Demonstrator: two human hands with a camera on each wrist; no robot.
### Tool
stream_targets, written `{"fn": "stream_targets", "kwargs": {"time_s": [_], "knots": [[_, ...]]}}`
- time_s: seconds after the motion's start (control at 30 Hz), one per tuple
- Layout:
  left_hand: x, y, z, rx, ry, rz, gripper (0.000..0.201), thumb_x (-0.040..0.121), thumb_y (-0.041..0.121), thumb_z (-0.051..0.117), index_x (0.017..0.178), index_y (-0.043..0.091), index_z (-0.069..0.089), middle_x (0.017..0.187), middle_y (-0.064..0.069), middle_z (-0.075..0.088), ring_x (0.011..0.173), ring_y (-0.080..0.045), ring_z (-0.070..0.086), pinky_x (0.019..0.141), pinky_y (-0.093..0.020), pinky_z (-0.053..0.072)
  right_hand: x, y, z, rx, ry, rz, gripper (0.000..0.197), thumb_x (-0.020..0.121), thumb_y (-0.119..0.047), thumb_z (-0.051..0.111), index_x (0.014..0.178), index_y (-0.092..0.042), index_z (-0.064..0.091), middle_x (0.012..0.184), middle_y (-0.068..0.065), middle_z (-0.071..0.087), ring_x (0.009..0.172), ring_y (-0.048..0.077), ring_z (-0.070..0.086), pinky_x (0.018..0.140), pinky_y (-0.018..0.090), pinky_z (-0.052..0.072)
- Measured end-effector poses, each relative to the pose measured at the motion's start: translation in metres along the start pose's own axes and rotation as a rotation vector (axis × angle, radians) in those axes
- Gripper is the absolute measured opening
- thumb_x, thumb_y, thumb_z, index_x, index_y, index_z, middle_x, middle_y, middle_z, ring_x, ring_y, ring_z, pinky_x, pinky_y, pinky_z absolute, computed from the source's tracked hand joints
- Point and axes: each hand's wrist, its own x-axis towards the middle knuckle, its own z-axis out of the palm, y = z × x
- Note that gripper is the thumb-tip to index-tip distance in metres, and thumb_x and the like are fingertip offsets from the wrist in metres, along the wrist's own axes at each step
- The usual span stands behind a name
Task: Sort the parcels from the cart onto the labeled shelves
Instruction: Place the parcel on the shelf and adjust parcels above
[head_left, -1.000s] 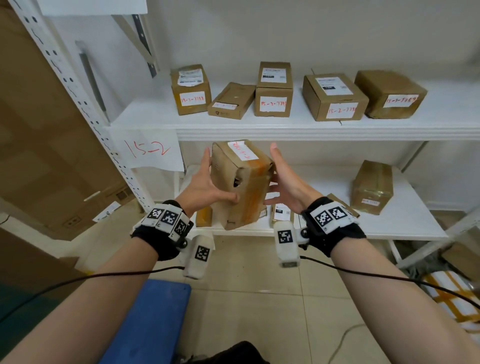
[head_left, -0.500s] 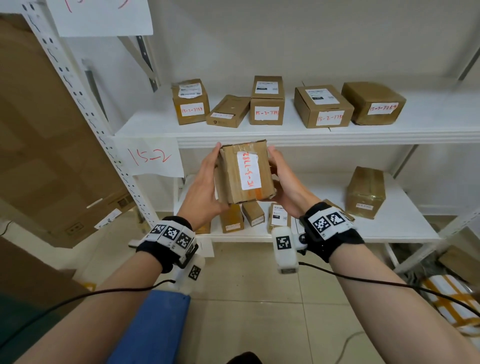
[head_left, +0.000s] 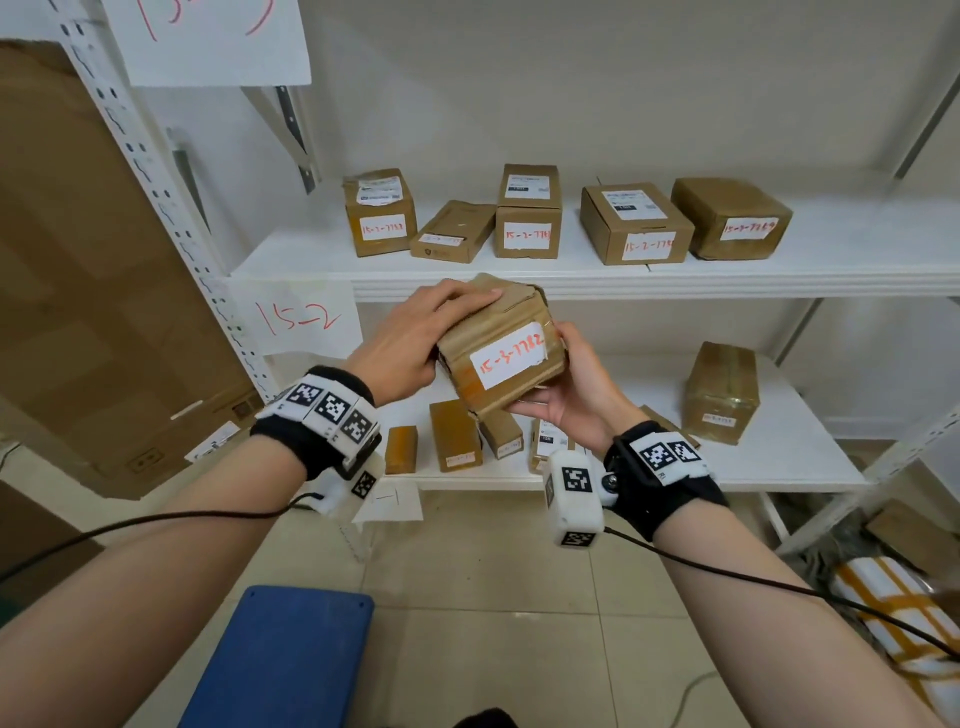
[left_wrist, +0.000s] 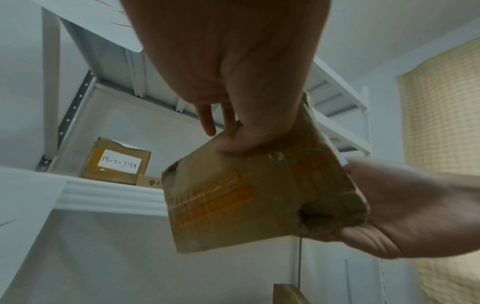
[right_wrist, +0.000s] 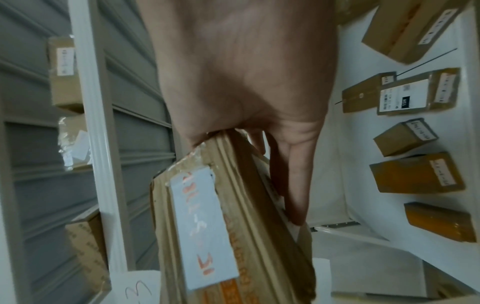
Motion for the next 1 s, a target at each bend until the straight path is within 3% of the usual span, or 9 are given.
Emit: {"fn": "stream_targets", "kwargs": {"time_s": [0.17,0.33,0.63,0.83,1.0], "knots": [[0.018,0.008,-0.01,-0.037,0.079,-0.004,0.064,0.085,-0.007,0.065,0.141,0.022,0.05,0.141,-0.003,0.054,0.132,-0.023,0.042,0.107,-0.042,0.037,-0.002,-0.01,-0.008,0.045,0.005,-0.002,0.05,0.103,-0.046,0.036,0.128,-0.01,0.061,0.12,0.018,0.073,0.112,0.038,0.069,0.086,0.048,0.061],[0.038,0.019,-0.019,-0.069,0.134,0.021,0.055,0.087,-0.003,0.065,0.136,0.018,0.055,0.14,-0.004,0.057,0.132,-0.022,0.046,0.107,-0.032,0.034,-0.005,-0.024,-0.013,0.112,0.018,-0.025,0.049,0.103,-0.045,0.04,0.131,-0.009,0.059,0.124,0.021,0.07,0.116,0.038,0.067,0.085,0.048,0.062],[0.062,0.027,-0.02,-0.102,0.126,0.05,0.055,0.088,-0.002,0.065,0.137,0.021,0.052,0.14,-0.002,0.055,0.131,-0.019,0.048,0.107,-0.038,0.042,-0.01,-0.038,-0.02,0.154,0.036,-0.085,0.054,0.105,-0.05,0.035,0.137,-0.012,0.056,0.123,0.019,0.071,0.117,0.036,0.066,0.083,0.047,0.063],[0.073,0.033,-0.024,-0.131,0.153,0.079,0.058,0.087,-0.005,0.065,0.137,0.02,0.05,0.141,-0.003,0.052,0.13,-0.019,0.049,0.104,-0.04,0.047,-0.015,-0.047,-0.022,0.156,0.058,-0.122,0.049,0.105,-0.048,0.035,0.122,-0.012,0.063,0.111,0.016,0.076,0.106,0.031,0.071,0.085,0.047,0.062],[0.08,0.043,-0.03,-0.205,0.228,0.089,0.055,0.087,-0.01,0.058,0.135,0.016,0.05,0.139,-0.005,0.05,0.129,-0.018,0.047,0.103,-0.031,0.043,-0.02,-0.059,-0.02,0.167,0.072,-0.191,0.052,0.104,-0.05,0.034,0.121,-0.012,0.064,0.119,0.019,0.073,0.11,0.032,0.069,0.091,0.049,0.059]]}}
